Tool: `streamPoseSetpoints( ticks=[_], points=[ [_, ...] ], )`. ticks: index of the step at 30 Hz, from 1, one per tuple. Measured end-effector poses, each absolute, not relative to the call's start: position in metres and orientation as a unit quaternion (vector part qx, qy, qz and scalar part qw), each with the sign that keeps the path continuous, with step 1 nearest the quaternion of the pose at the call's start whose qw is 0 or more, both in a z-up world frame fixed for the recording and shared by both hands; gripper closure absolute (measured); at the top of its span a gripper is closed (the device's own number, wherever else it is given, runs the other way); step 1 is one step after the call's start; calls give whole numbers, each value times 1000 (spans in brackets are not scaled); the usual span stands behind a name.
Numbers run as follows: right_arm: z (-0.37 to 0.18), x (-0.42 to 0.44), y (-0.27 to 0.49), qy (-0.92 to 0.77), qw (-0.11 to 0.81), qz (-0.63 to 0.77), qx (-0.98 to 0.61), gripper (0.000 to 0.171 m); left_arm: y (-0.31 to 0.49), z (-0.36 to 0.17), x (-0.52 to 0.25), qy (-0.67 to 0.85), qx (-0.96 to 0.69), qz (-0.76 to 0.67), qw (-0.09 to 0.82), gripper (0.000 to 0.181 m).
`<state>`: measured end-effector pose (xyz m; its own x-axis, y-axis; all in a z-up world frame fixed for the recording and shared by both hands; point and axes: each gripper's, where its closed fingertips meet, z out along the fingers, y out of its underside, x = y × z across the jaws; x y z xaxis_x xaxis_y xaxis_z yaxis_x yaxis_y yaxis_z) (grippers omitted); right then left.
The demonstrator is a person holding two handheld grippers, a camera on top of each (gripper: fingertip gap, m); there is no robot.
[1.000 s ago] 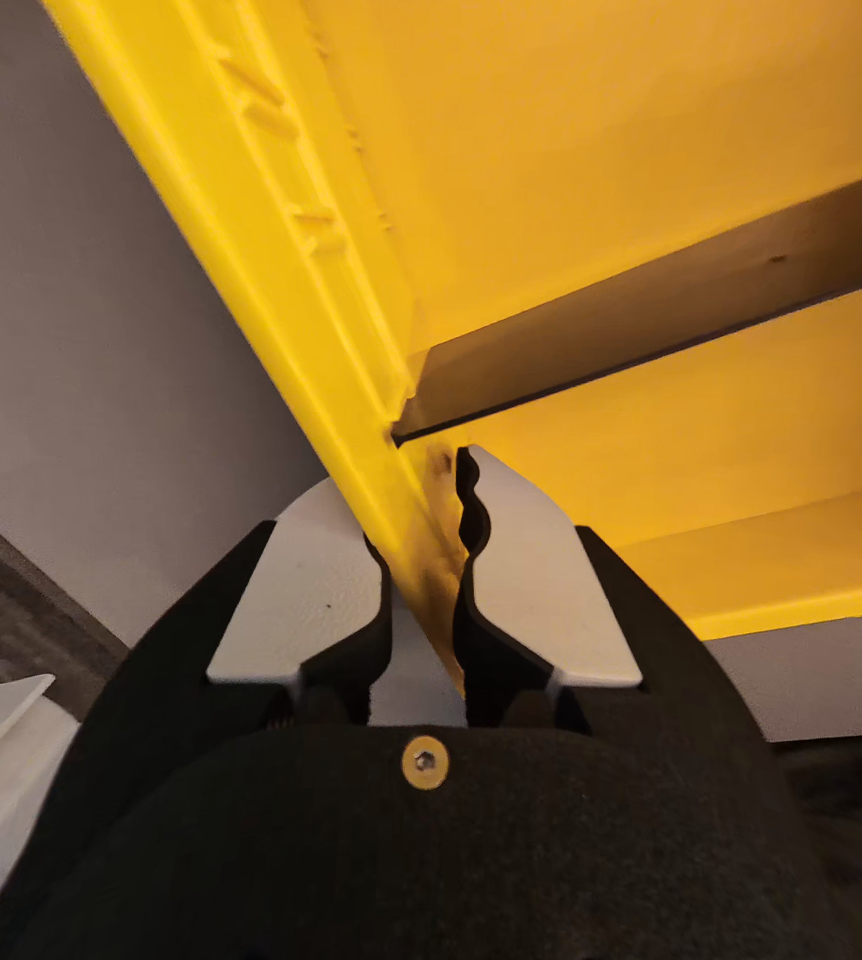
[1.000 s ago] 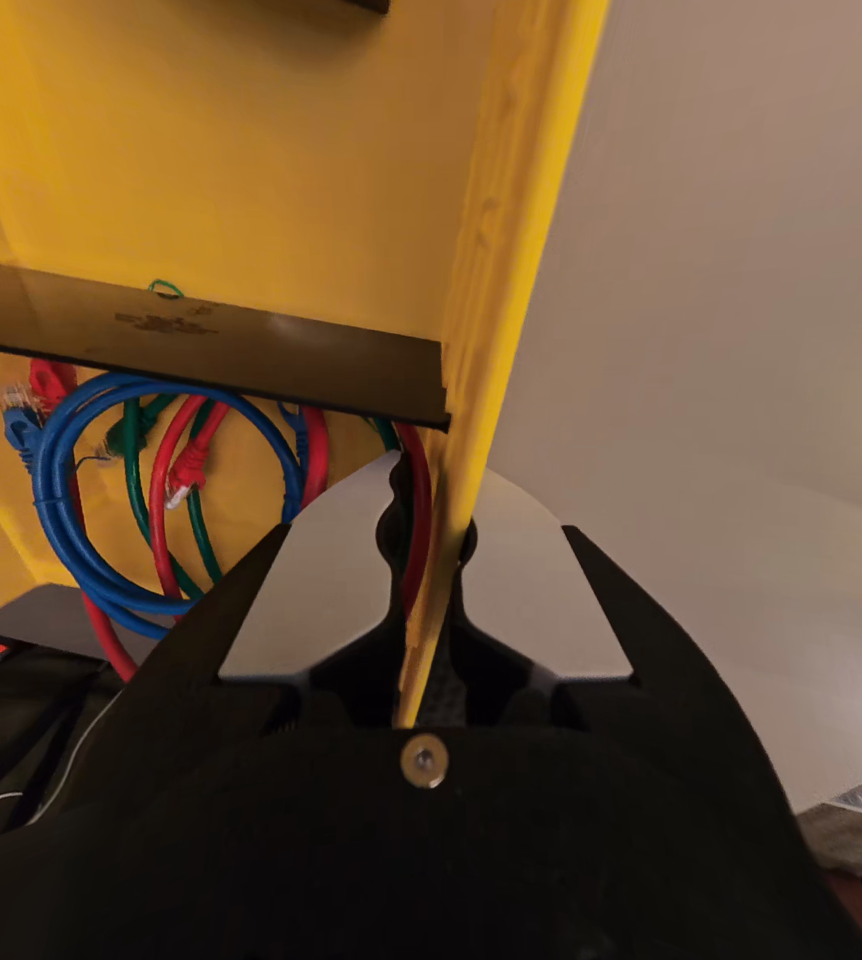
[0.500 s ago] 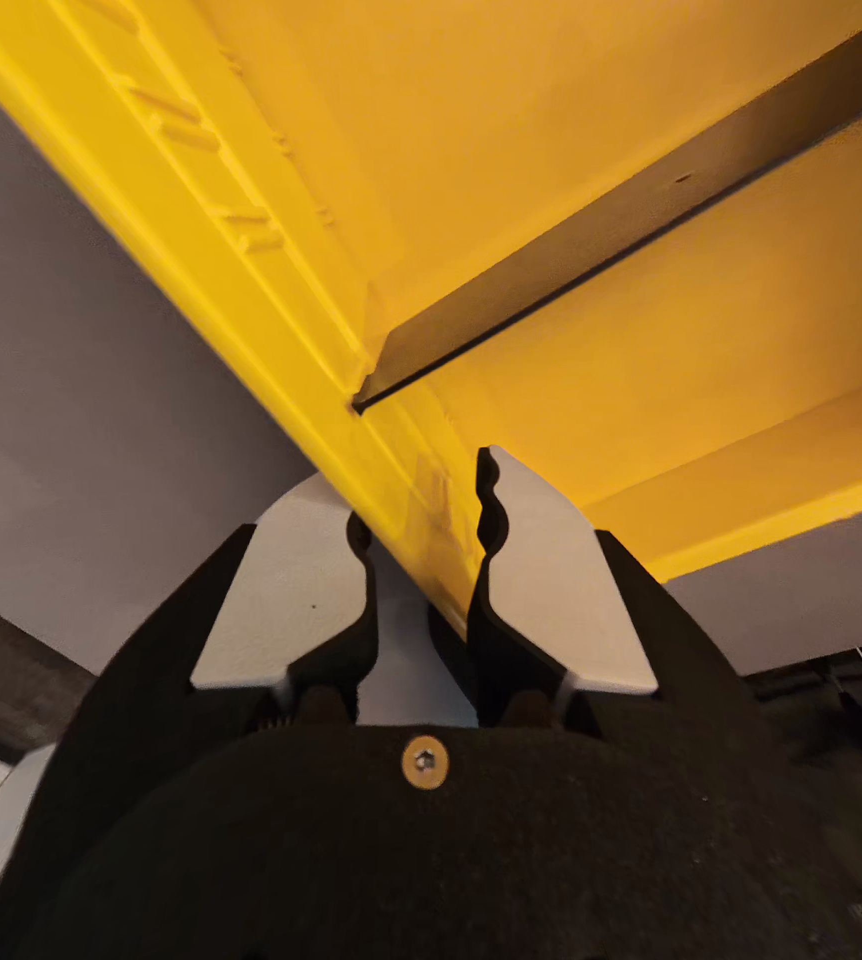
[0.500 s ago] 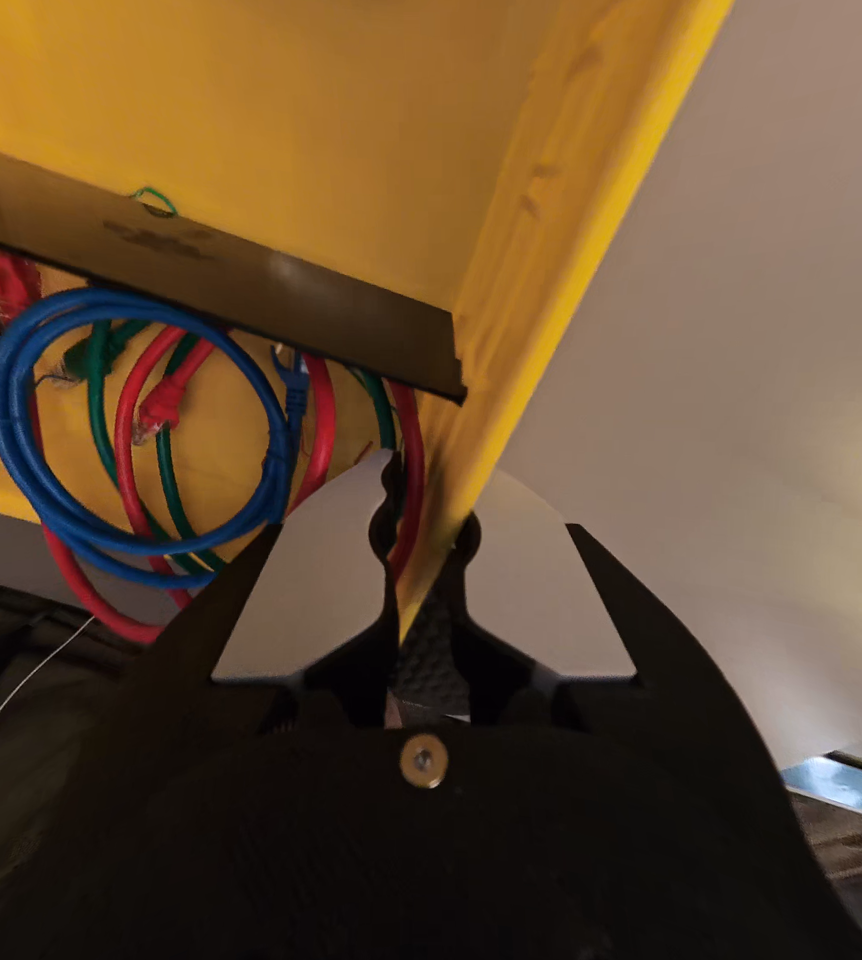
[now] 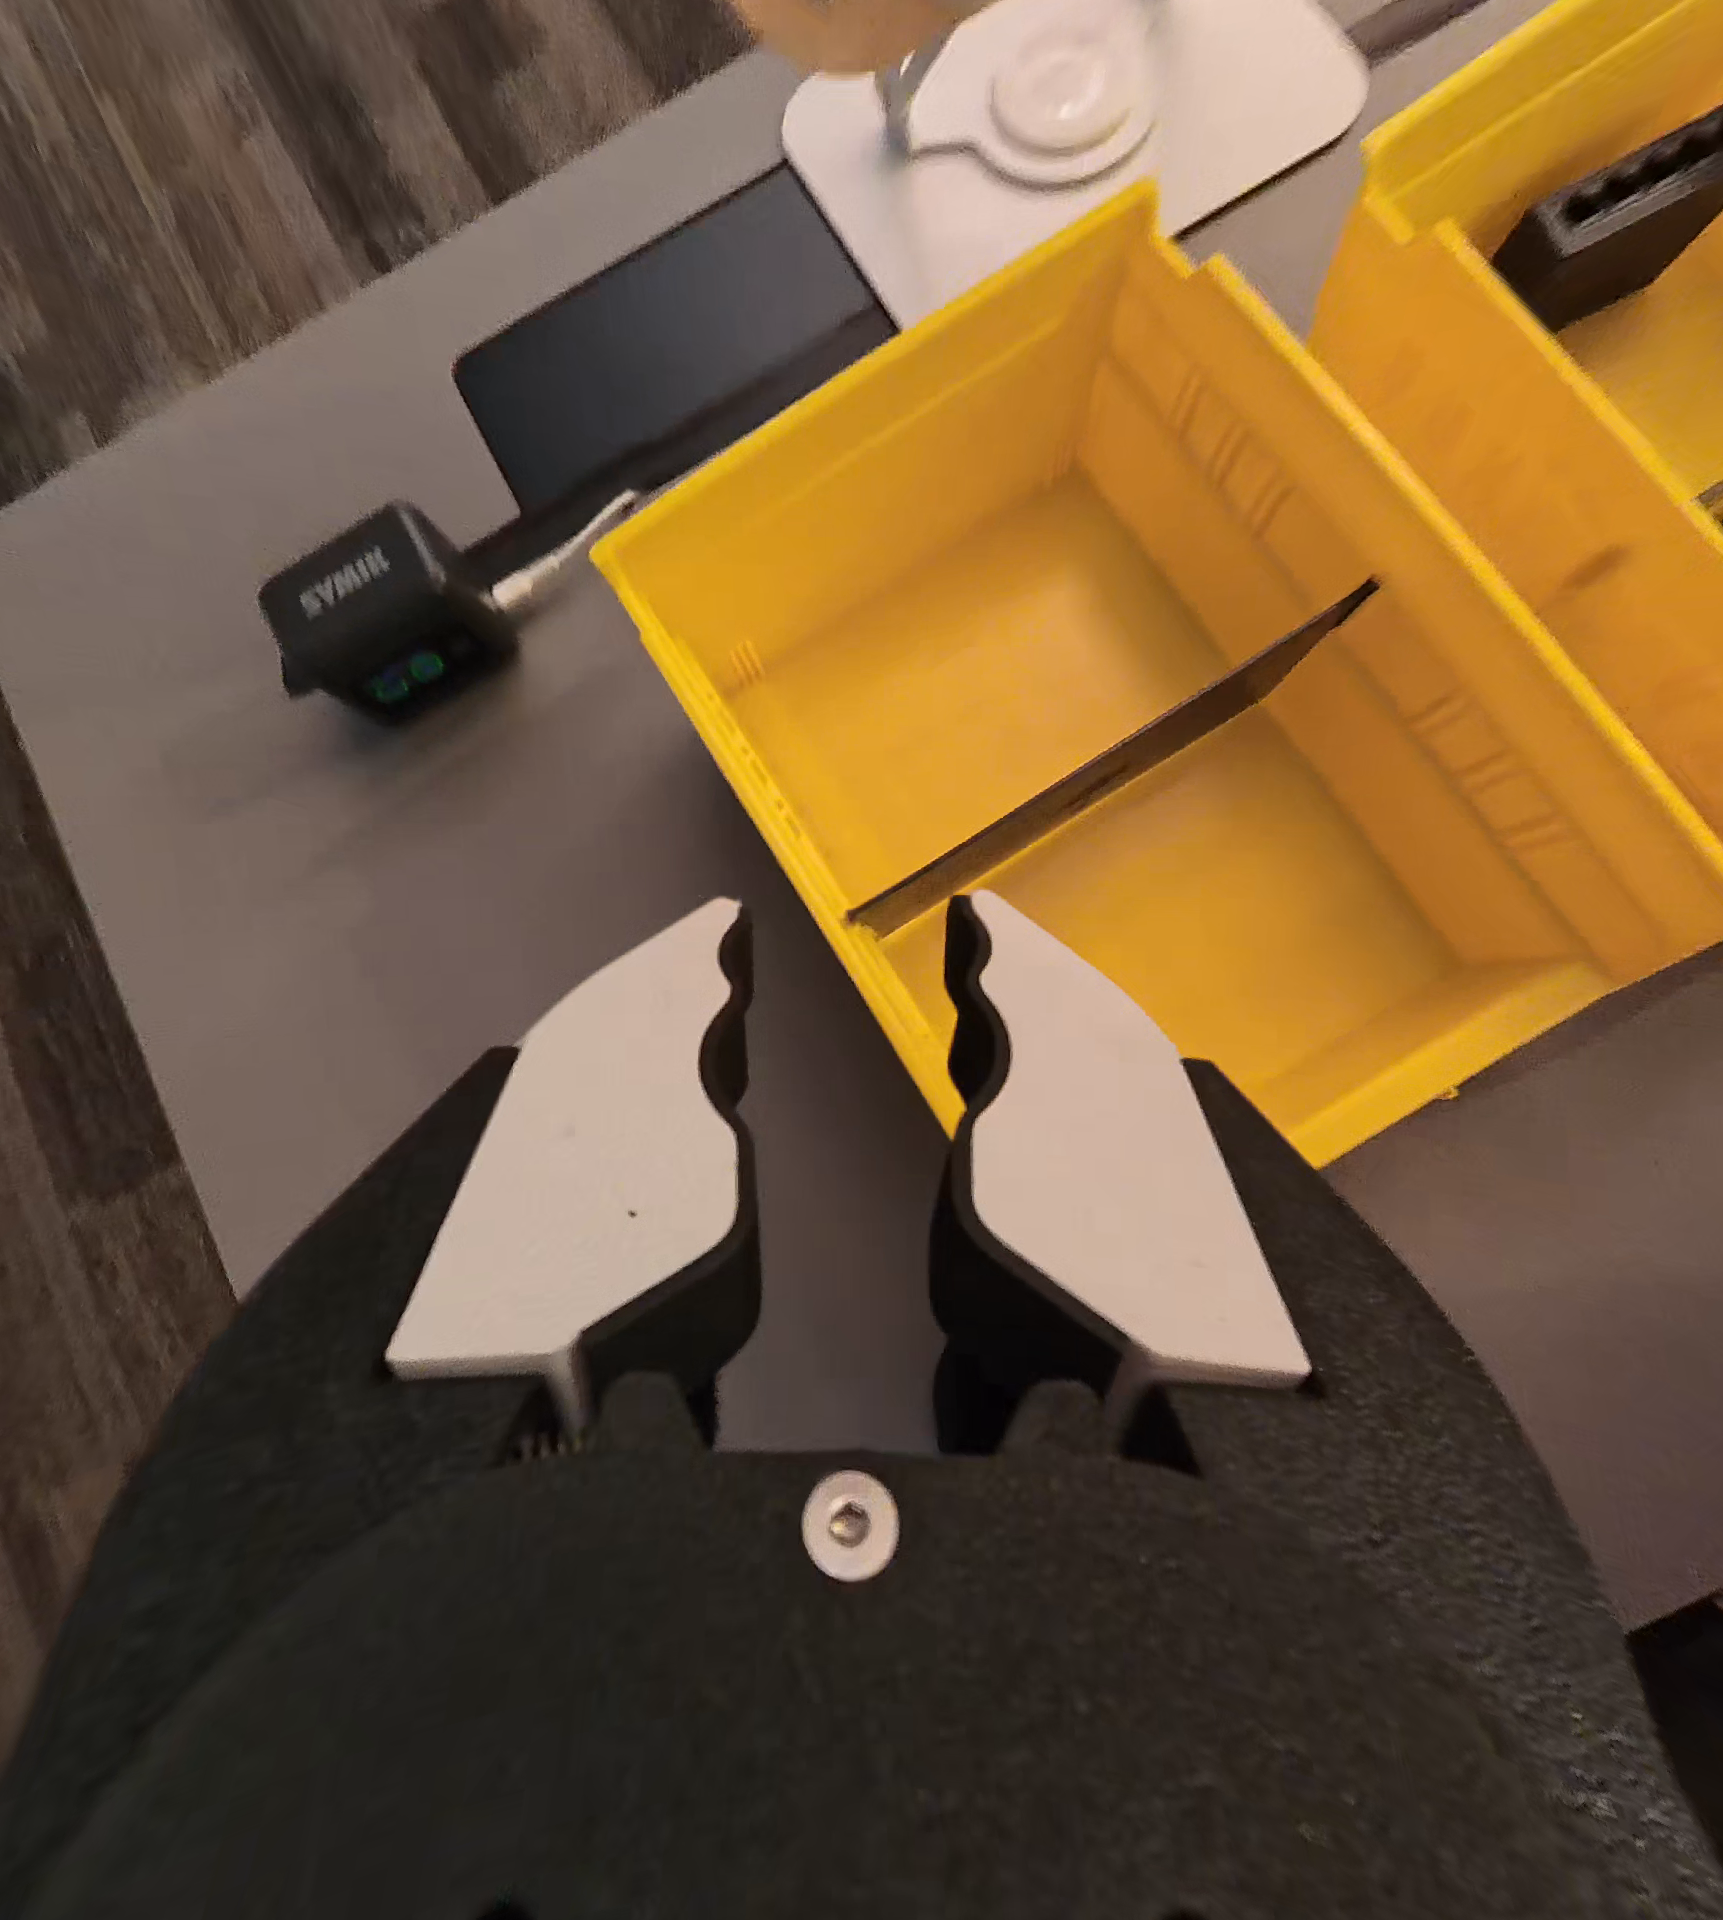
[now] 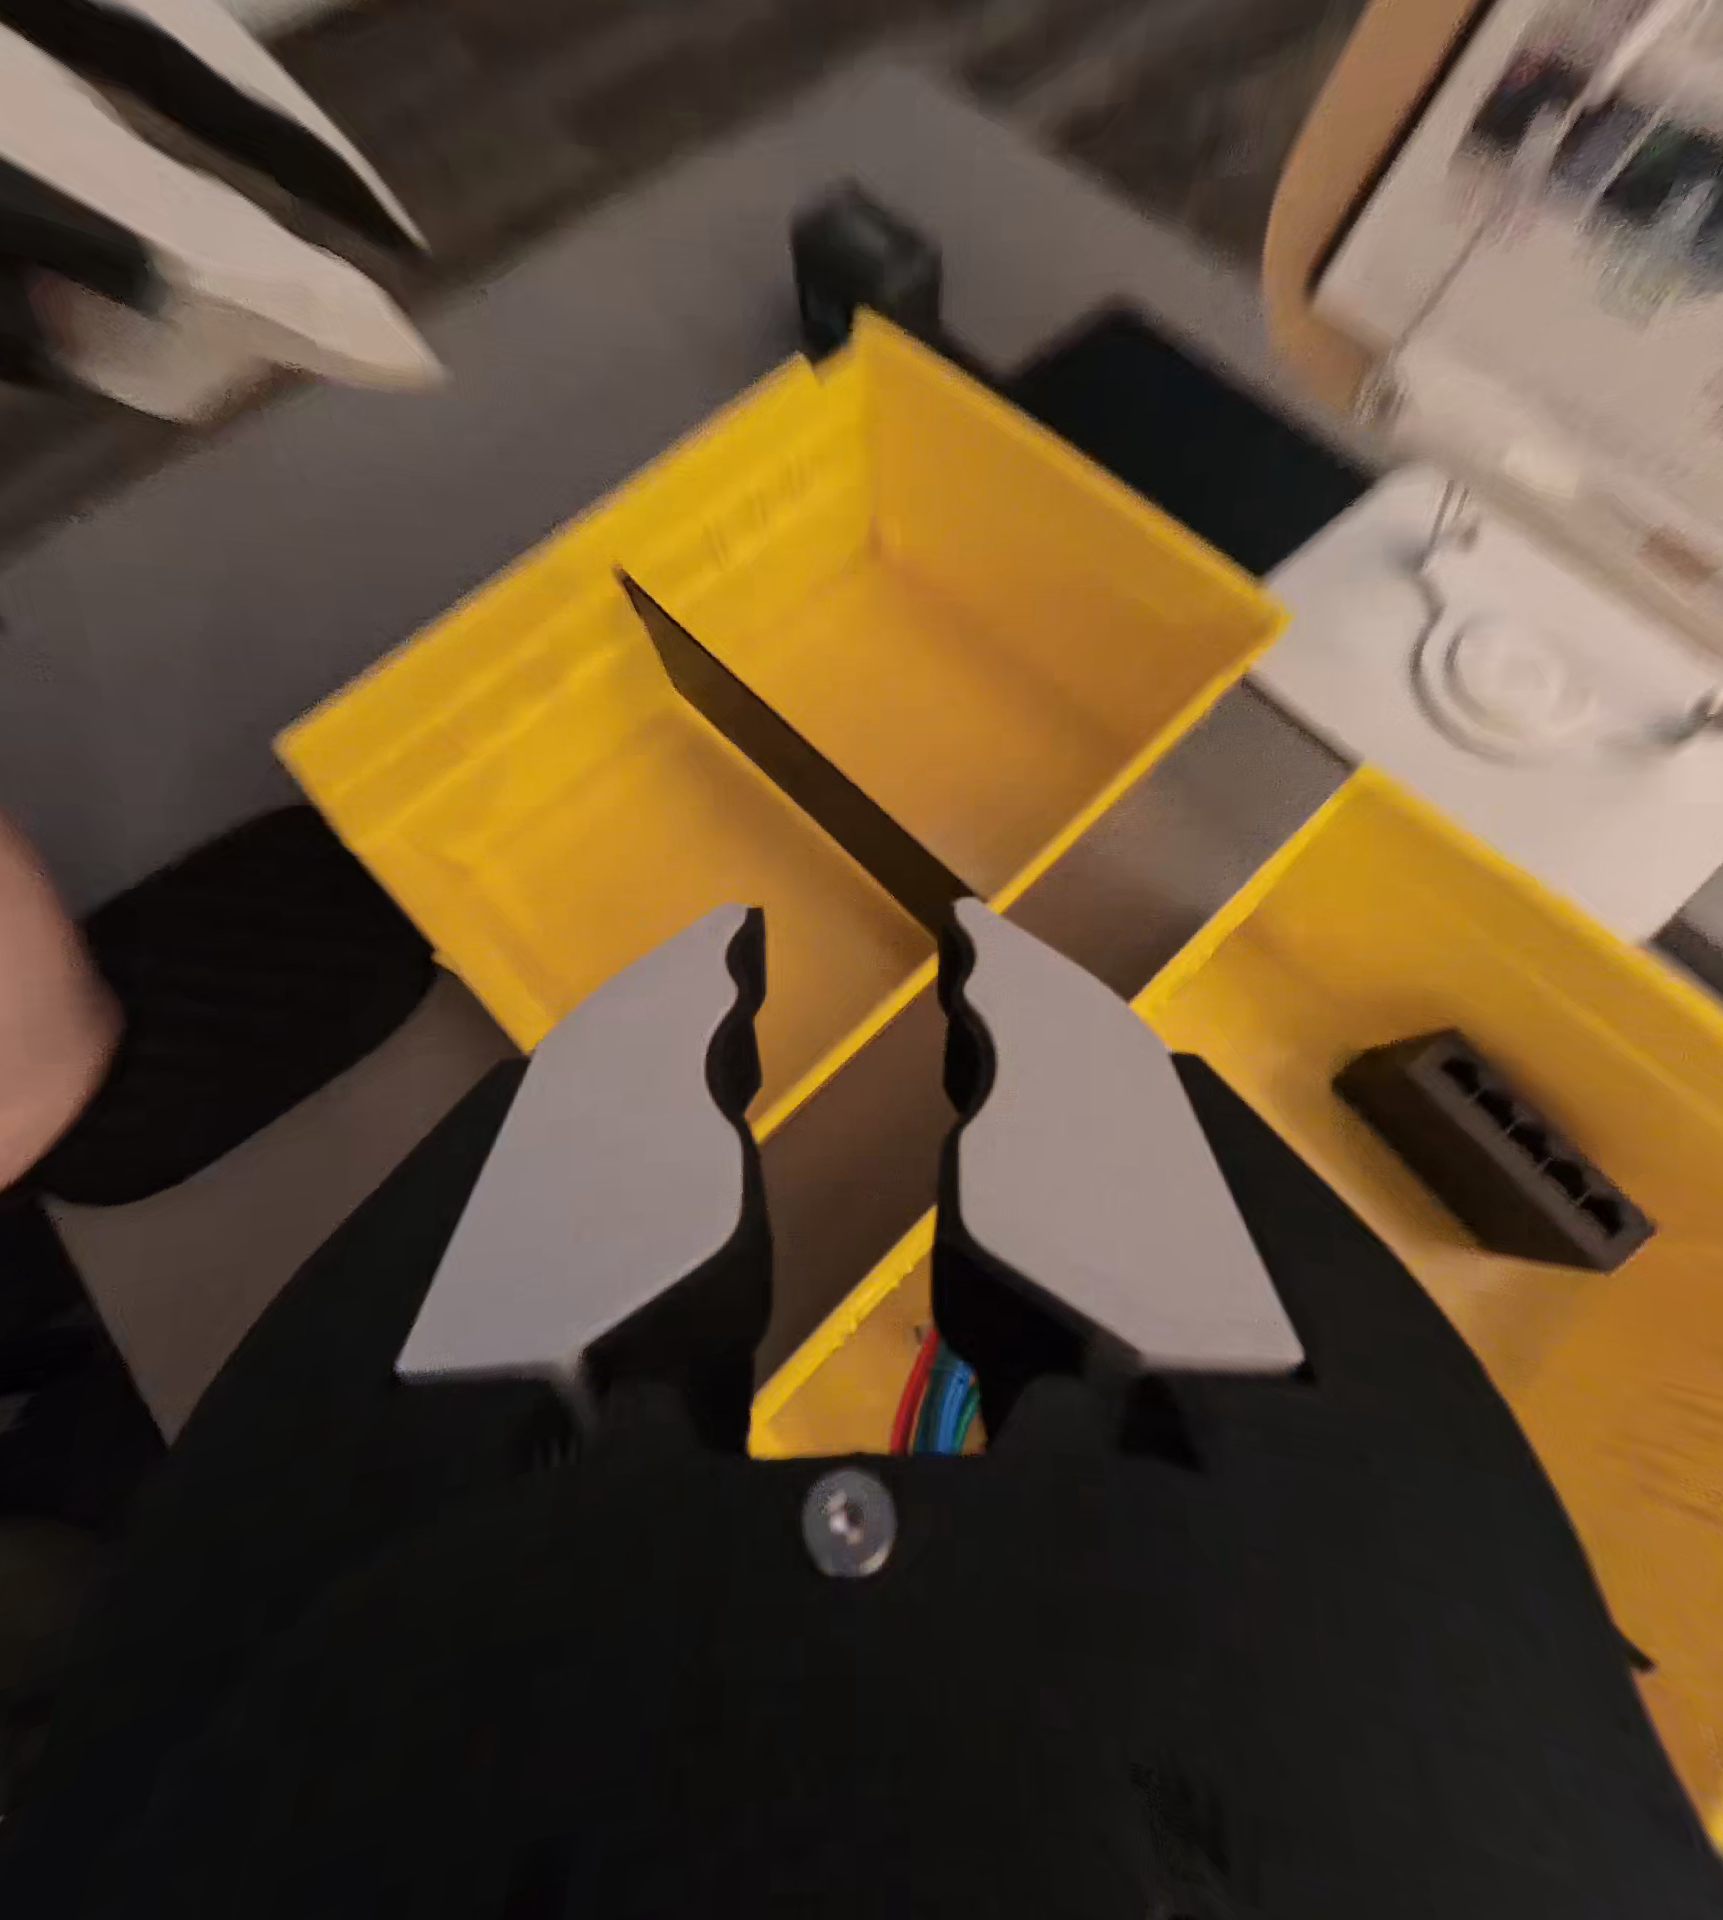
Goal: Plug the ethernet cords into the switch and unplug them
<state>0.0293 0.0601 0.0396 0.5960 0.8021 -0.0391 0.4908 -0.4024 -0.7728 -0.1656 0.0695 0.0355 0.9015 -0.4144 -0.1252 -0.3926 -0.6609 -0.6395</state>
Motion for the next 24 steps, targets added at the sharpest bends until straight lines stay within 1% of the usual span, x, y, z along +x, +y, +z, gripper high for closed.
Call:
streamPoseSetpoints(
  ticks=[3, 6, 7, 10, 11, 13, 14, 18, 20, 24],
  points=[
    [-14, 10, 76, -394, 267, 152, -866, 139, 61, 42, -158, 245, -901, -21, 357, 146],
    [-41, 6, 81, -367, 196, 123, -901, 129, 55, 45, -158, 259, -895, -20, 361, 146],
    [-46, 9, 84, -364, 188, 96, -907, 129, 53, 47, -159, 258, -894, -24, 365, 147],
    [-53, 32, 103, -375, 206, -28, -903, 132, 50, 55, -160, 256, -886, -41, 383, 147],
    [-57, 32, 103, -374, 201, -29, -905, 136, 49, 58, -161, 256, -884, -47, 388, 147],
    [-68, 23, 97, -337, 174, 25, -925, 140, 48, 61, -163, 254, -881, -52, 395, 147],
    [-74, 20, 94, -315, 156, 46, -935, 140, 48, 61, -164, 254, -880, -53, 396, 147],
    [-102, 22, 89, -265, 101, 59, -957, 138, 48, 57, -168, 258, -882, -65, 389, 147],
    [-111, 14, 88, -227, 89, 85, -966, 139, 47, 60, -170, 256, -879, -70, 397, 148],
    [-118, 16, 96, -246, 93, 41, -964, 141, 43, 69, -171, 256, -869, -85, 415, 149]
  ],
)
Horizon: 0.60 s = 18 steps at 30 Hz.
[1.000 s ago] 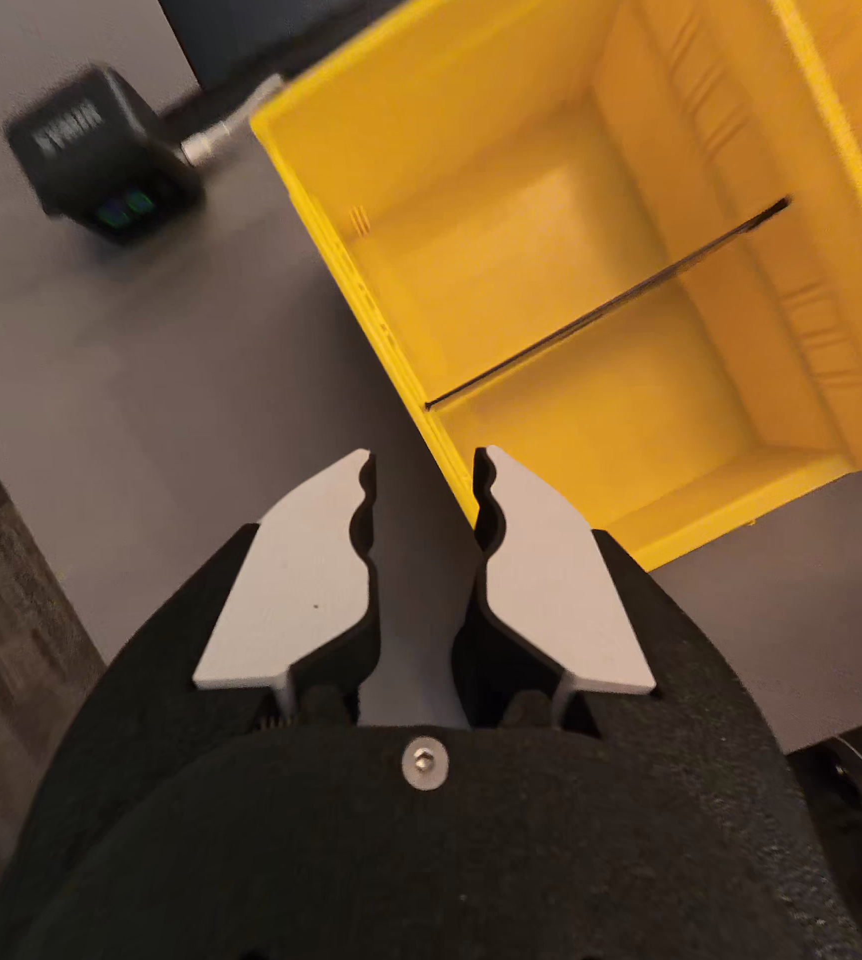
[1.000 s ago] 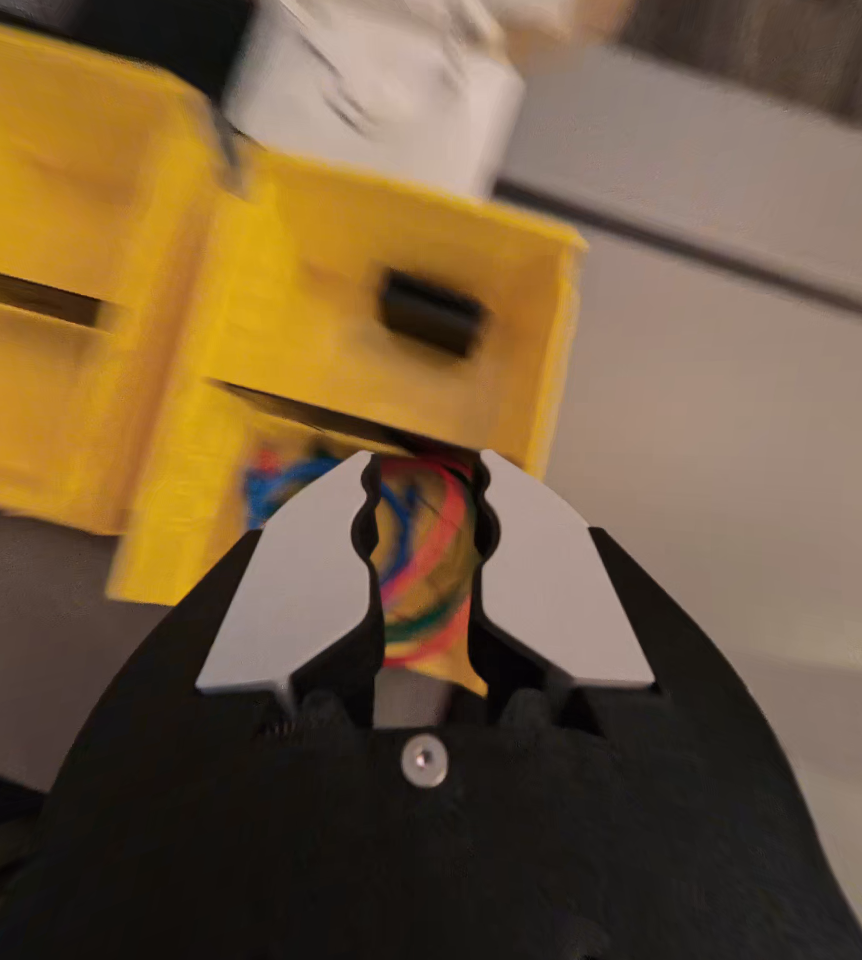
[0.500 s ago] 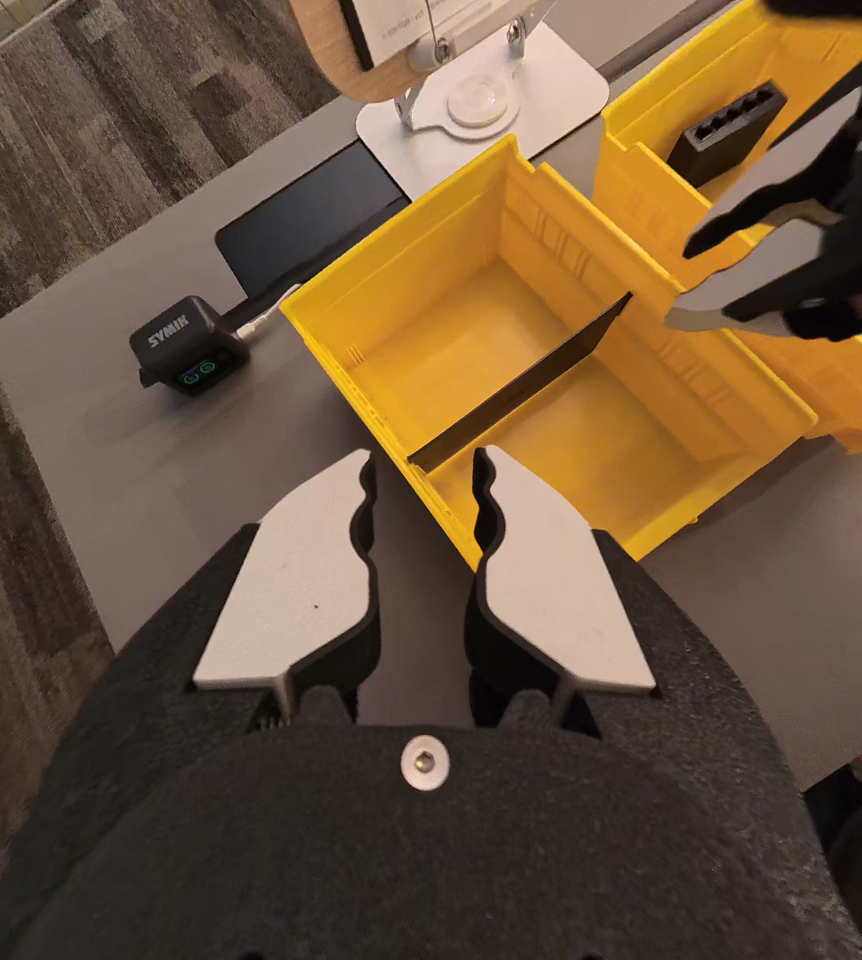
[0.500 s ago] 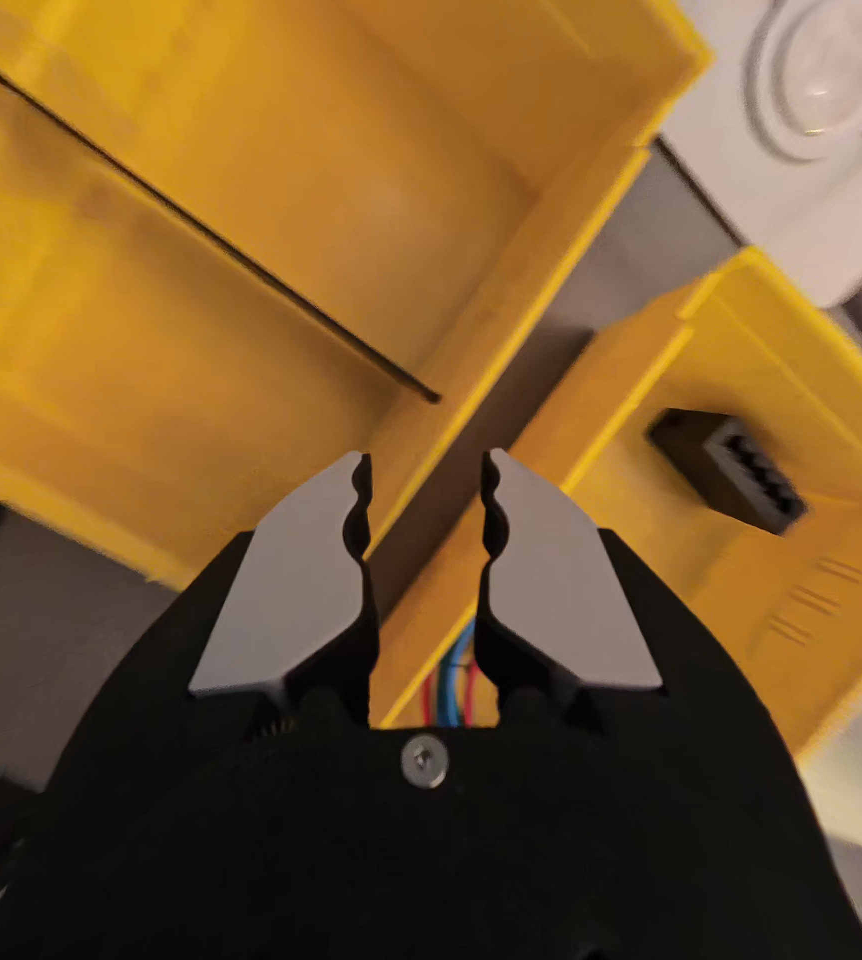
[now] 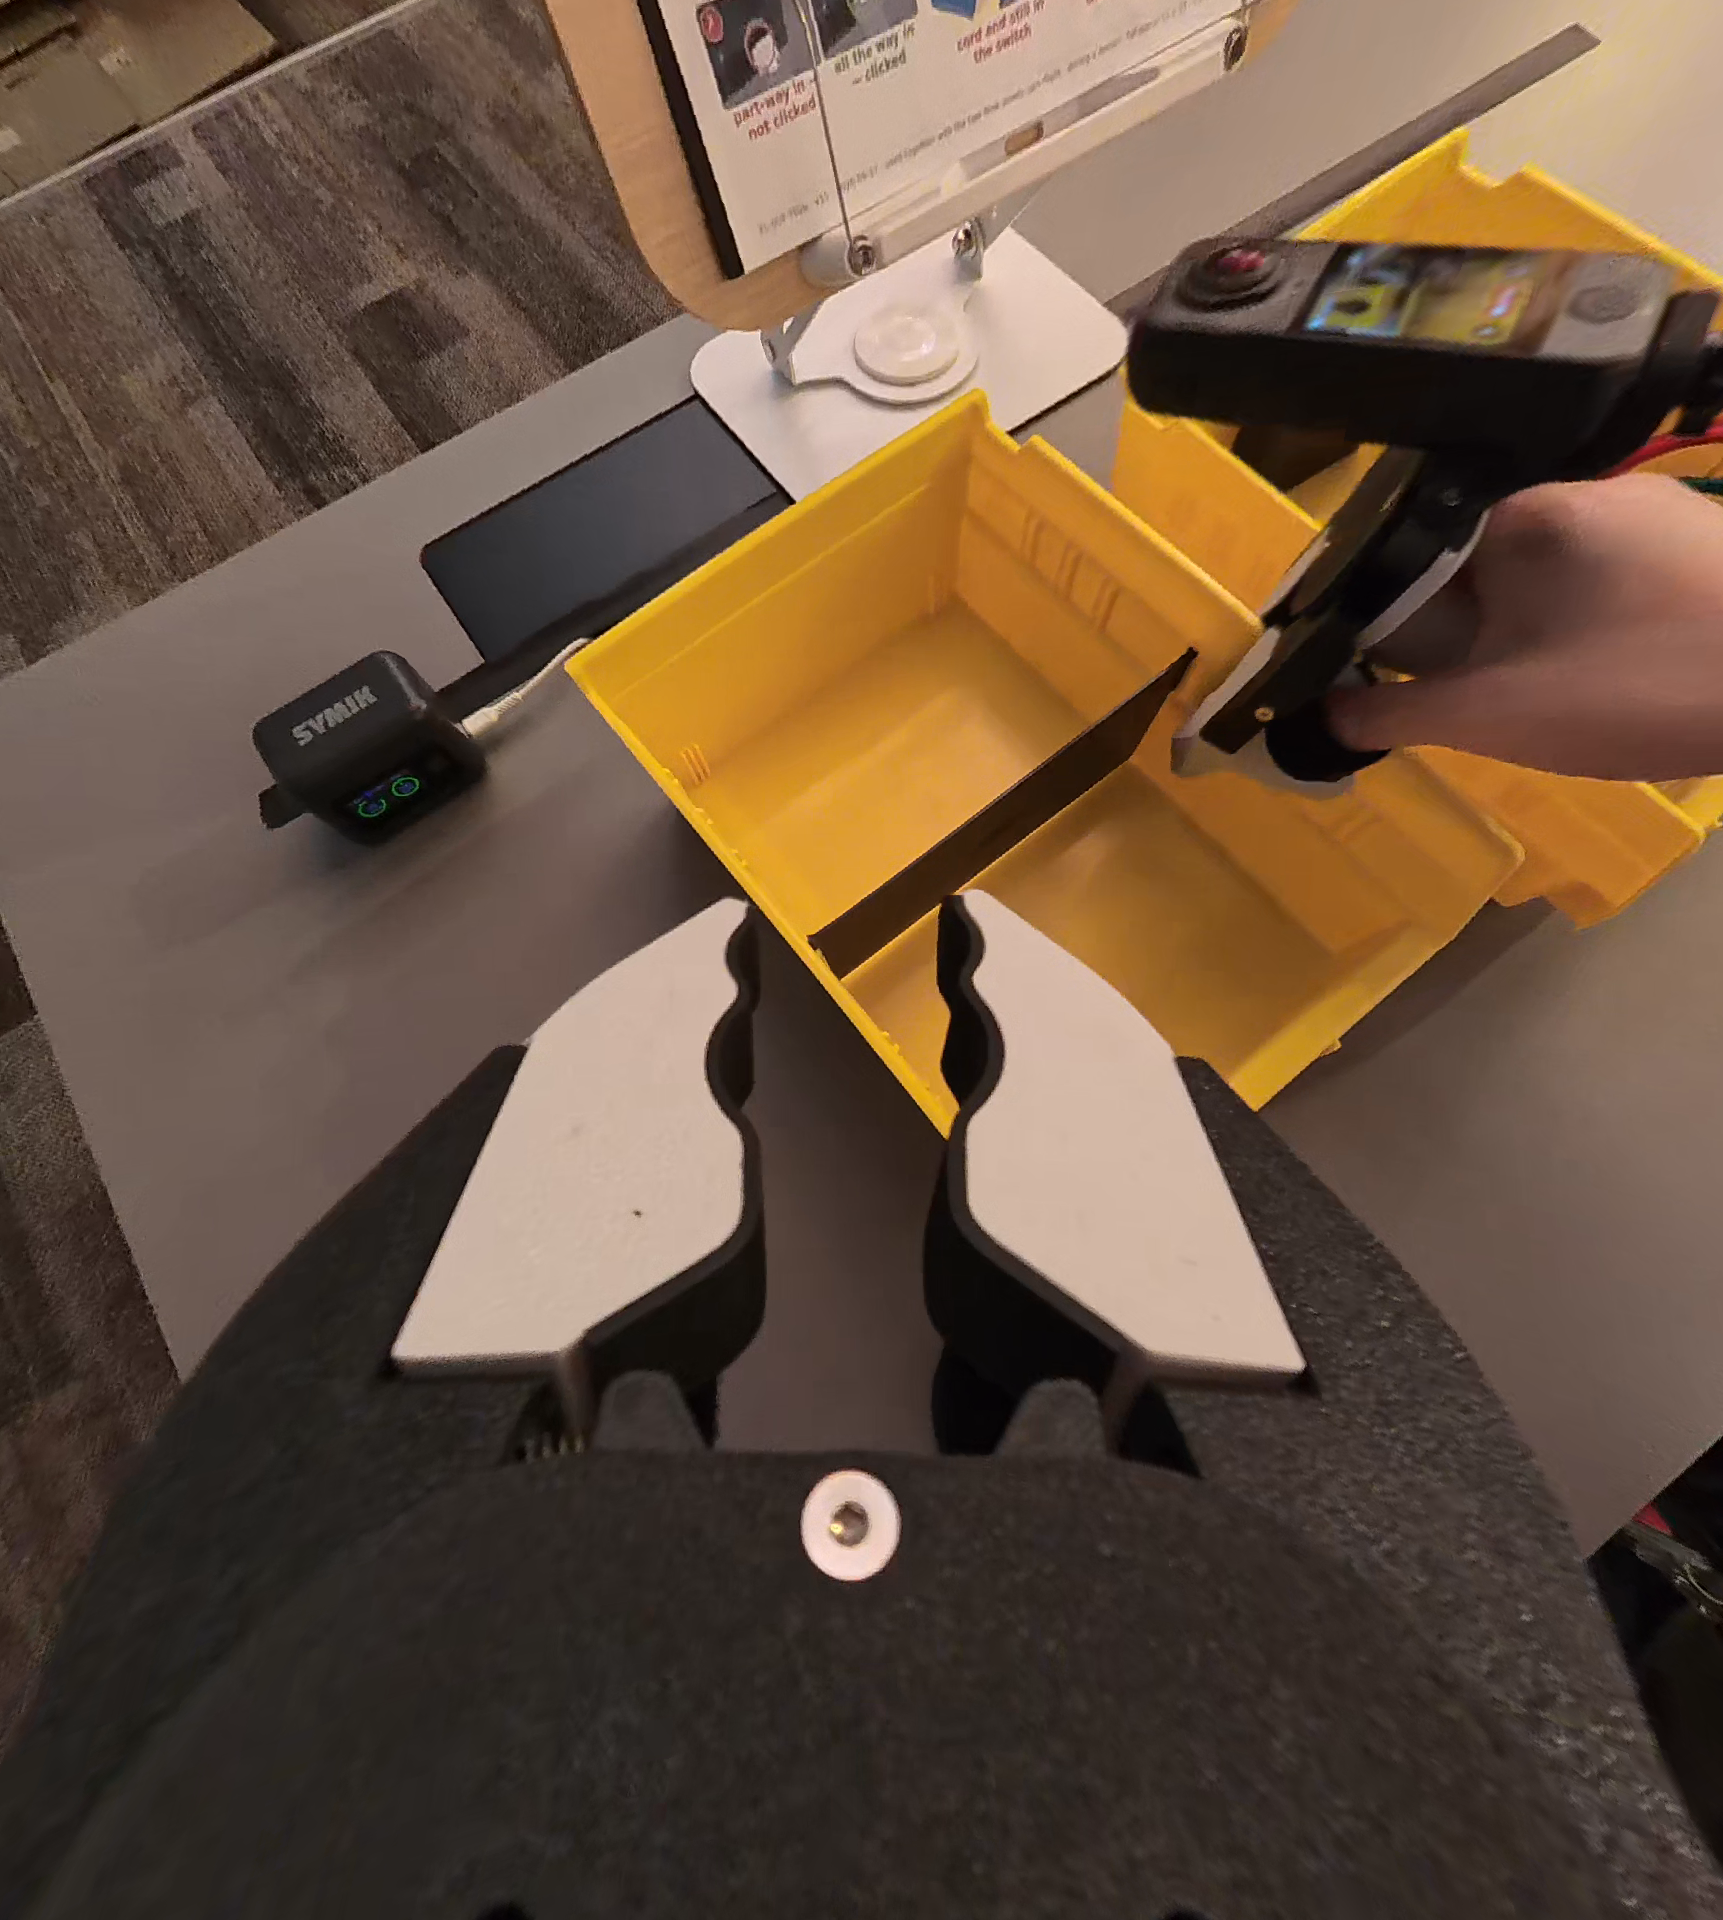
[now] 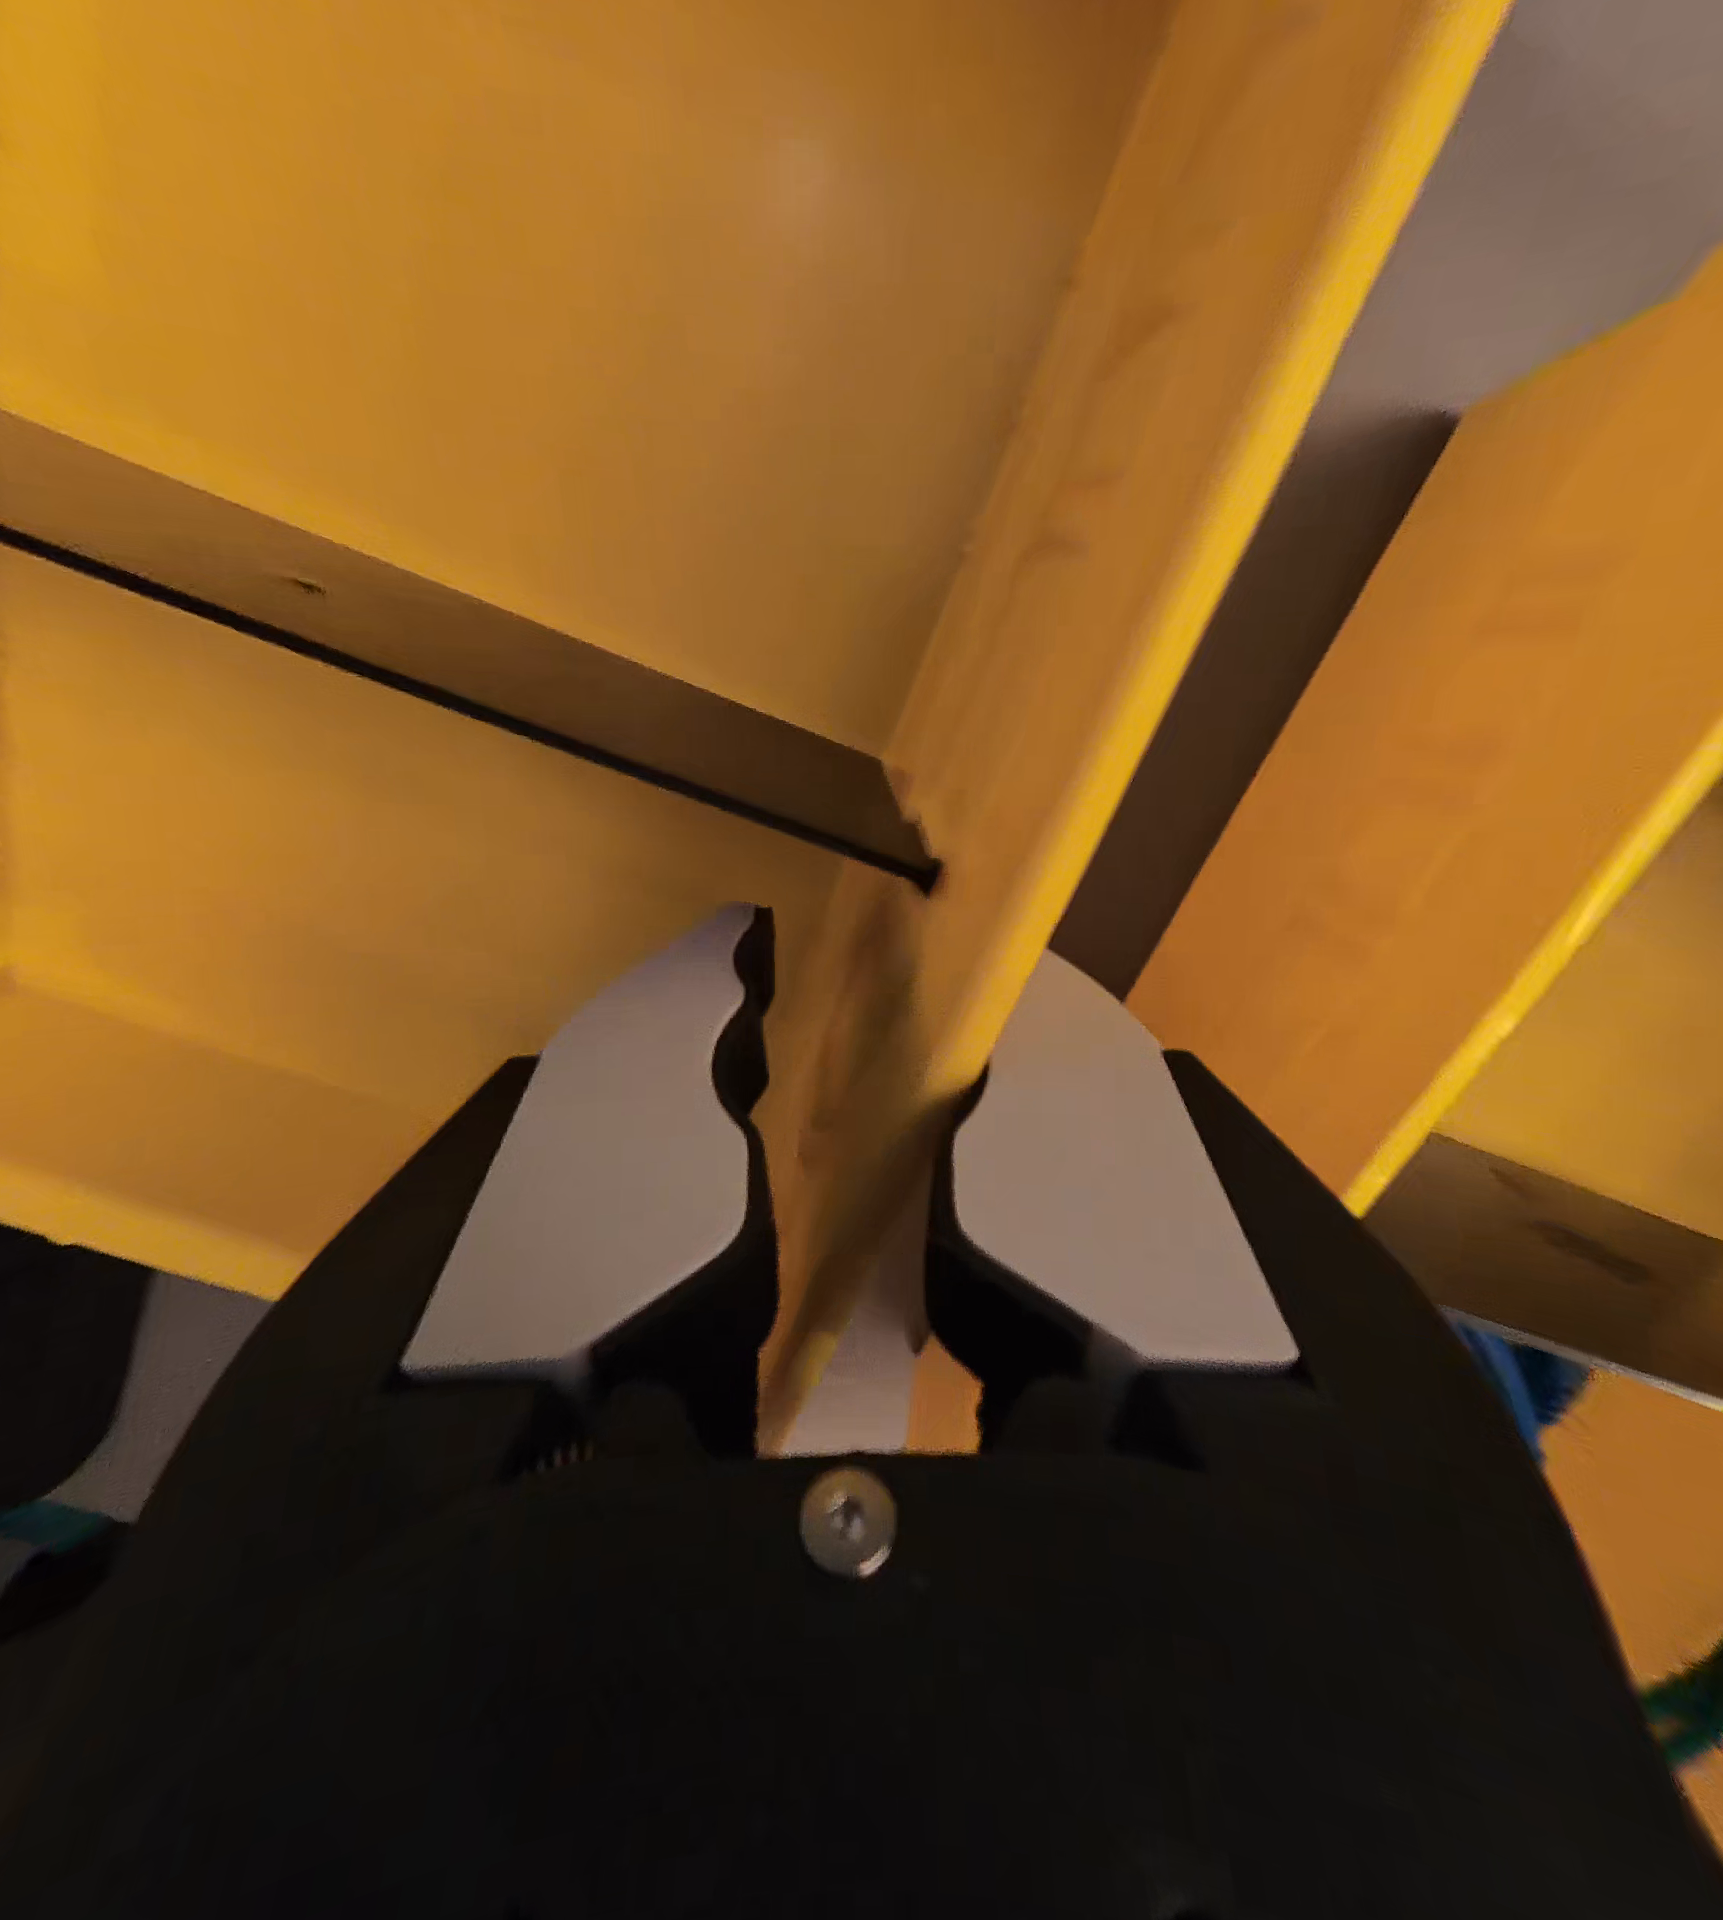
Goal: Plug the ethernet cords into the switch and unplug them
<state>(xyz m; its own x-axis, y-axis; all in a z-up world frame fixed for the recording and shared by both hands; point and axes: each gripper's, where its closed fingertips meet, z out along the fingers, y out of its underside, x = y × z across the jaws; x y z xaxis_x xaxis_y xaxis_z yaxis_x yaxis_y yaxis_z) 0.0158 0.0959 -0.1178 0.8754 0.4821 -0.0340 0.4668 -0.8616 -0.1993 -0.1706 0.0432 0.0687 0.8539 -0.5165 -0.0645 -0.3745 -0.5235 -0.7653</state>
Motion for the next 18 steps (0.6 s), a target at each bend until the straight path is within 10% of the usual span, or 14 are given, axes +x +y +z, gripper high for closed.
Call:
streamPoseSetpoints(
  ticks=[18],
  points=[
    [-62, 25, 88, -218, 23, 138, -966, 164, 37, 96, -163, 248, -843, -88, 470, 148]
  ],
)
